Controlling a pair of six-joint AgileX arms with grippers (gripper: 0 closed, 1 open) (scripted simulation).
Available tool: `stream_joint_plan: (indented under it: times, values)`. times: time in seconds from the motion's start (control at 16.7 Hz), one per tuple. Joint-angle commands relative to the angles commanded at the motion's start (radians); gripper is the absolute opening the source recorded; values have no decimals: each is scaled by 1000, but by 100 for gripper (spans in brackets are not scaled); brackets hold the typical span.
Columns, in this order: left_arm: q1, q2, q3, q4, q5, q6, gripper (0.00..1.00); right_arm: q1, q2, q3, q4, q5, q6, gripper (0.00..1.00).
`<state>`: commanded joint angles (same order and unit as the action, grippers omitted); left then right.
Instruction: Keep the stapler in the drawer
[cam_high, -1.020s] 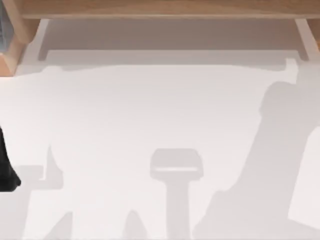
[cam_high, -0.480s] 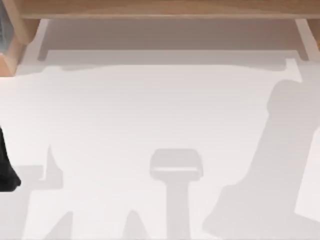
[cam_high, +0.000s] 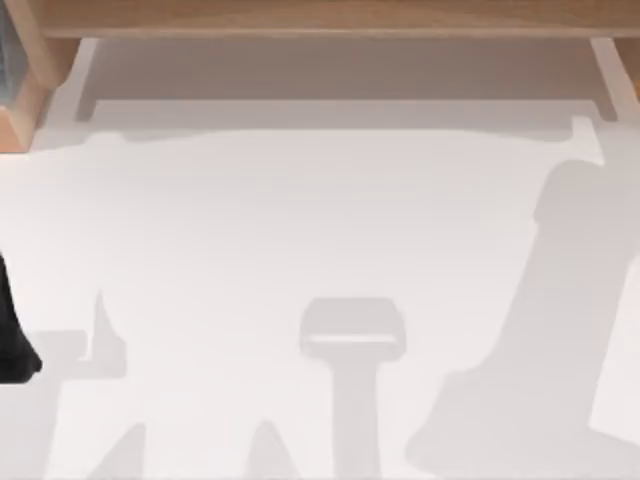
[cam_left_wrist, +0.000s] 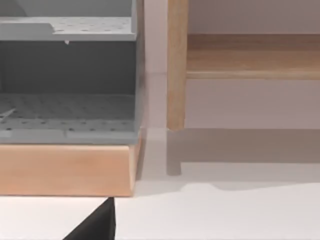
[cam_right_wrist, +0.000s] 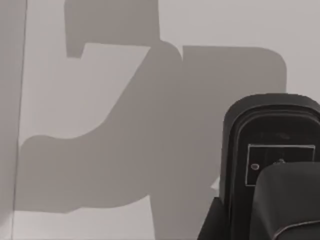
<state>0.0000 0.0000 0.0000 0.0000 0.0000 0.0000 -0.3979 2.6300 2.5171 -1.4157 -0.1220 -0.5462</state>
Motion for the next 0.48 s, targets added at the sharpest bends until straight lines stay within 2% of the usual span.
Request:
stream_joint_plan:
  times: [0.24, 0.48]
  values:
    - [0, 0, 0, 0, 0, 0, 100, 3, -1, -21, 27, 7, 6, 0]
    - [0, 0, 0, 0, 0, 0, 100, 8, -10, -47, 47, 42, 99, 0]
